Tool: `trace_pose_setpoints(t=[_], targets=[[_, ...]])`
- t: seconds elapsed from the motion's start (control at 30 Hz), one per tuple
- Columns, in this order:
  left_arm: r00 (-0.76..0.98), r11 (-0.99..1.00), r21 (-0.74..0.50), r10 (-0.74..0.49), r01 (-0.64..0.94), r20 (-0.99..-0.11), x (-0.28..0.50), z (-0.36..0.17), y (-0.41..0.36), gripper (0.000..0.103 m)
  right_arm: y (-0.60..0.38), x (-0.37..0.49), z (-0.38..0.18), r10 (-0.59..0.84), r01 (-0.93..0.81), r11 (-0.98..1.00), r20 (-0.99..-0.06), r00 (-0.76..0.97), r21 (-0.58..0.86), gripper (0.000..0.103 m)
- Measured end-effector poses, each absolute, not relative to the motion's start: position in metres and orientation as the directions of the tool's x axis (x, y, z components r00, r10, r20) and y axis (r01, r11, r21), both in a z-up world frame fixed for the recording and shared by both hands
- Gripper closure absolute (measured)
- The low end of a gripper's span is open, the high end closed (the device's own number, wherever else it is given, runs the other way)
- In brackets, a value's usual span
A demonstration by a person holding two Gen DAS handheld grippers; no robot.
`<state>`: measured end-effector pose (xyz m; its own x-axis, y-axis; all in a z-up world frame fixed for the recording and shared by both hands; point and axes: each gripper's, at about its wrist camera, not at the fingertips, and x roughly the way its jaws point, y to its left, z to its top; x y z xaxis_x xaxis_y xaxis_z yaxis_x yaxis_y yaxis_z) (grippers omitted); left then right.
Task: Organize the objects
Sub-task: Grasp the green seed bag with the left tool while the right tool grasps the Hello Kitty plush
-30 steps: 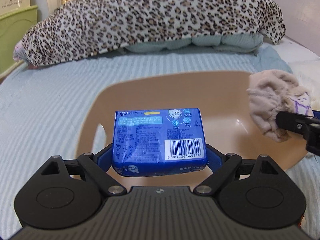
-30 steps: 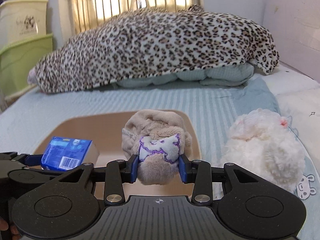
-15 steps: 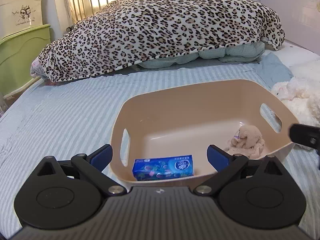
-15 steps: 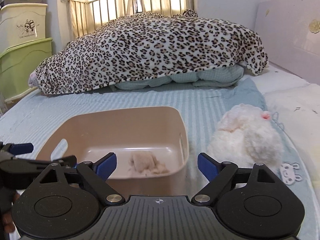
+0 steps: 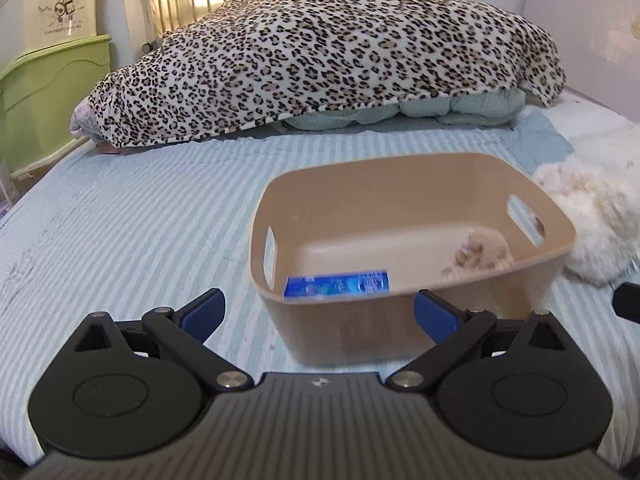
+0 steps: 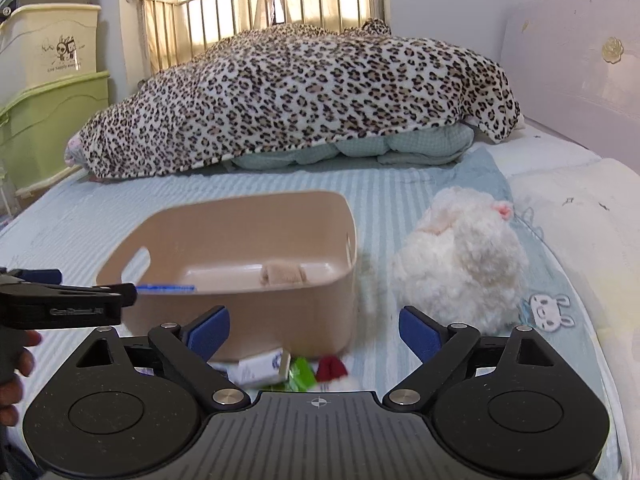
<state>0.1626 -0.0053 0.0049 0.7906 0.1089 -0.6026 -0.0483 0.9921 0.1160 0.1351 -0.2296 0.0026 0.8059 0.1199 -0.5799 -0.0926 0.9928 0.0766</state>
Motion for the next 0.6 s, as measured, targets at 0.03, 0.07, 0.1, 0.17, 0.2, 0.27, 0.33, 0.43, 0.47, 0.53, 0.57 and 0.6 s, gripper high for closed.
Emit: trace_pose_setpoints(t=[0.03,0.07,0.1,0.17,0.2,0.27,0.33,0.43,0.47,0.53,0.57,0.6], targets=[[0.789,0.991,0.123,0.110,-0.044,-0.605,0.157,0.003,-0.006,0.002,-0.231,0.133,-0.001,0.116,-0.089,0.993,-0.588,0.801,0.076,0.010],[0.786,0.991,0.127,0.109,-0.039,-0.609,0.151,0.001,-0.007,0.002,-0.233,0.132,-0.005,0.114,-0.084,0.993,-0.597,0.794,0.078,0.010],[0.782,0.992,0.124,0.106,-0.036,-0.614,0.147,-0.002,-0.008,0.002,-0.235,0.131,-0.008,0.113,-0.079,0.993,-0.605,0.788,0.083,0.010],[0.771,0.994,0.103,0.092,-0.034,-0.630,0.138,-0.008,-0.007,0.002,-0.240,0.126,-0.015,0.114,-0.073,0.993,-0.618,0.778,0.091,0.010],[0.765,0.995,0.091,0.085,-0.035,-0.638,0.134,-0.011,-0.007,0.002,-0.241,0.124,-0.019,0.112,-0.070,0.993,-0.624,0.773,0.092,0.010],[0.751,0.997,0.074,0.077,-0.038,-0.656,0.128,-0.018,-0.008,0.002,-0.242,0.119,-0.022,0.109,-0.067,0.994,-0.637,0.763,0.090,0.010],[0.741,0.997,0.066,0.073,-0.039,-0.667,0.124,-0.025,-0.011,0.002,-0.244,0.114,-0.025,0.108,-0.064,0.994,-0.650,0.752,0.091,0.010],[0.722,0.999,0.027,0.044,-0.035,-0.690,0.118,-0.036,-0.015,0.002,-0.249,0.110,-0.029,0.100,-0.056,0.995,-0.667,0.739,0.088,0.010],[0.715,0.999,0.013,0.034,-0.035,-0.698,0.116,-0.039,-0.016,0.002,-0.250,0.109,-0.030,0.098,-0.053,0.995,-0.672,0.734,0.087,0.010],[0.705,1.000,-0.003,0.019,-0.030,-0.709,0.113,-0.046,-0.021,0.002,-0.253,0.108,-0.032,0.093,-0.048,0.995,-0.682,0.726,0.085,0.010],[0.701,1.000,-0.008,0.014,-0.028,-0.714,0.112,-0.049,-0.024,0.002,-0.254,0.107,-0.034,0.091,-0.046,0.995,-0.685,0.723,0.084,0.010],[0.695,1.000,-0.013,0.008,-0.025,-0.719,0.112,-0.052,-0.027,0.002,-0.255,0.107,-0.036,0.089,-0.044,0.996,-0.688,0.721,0.083,0.010]])
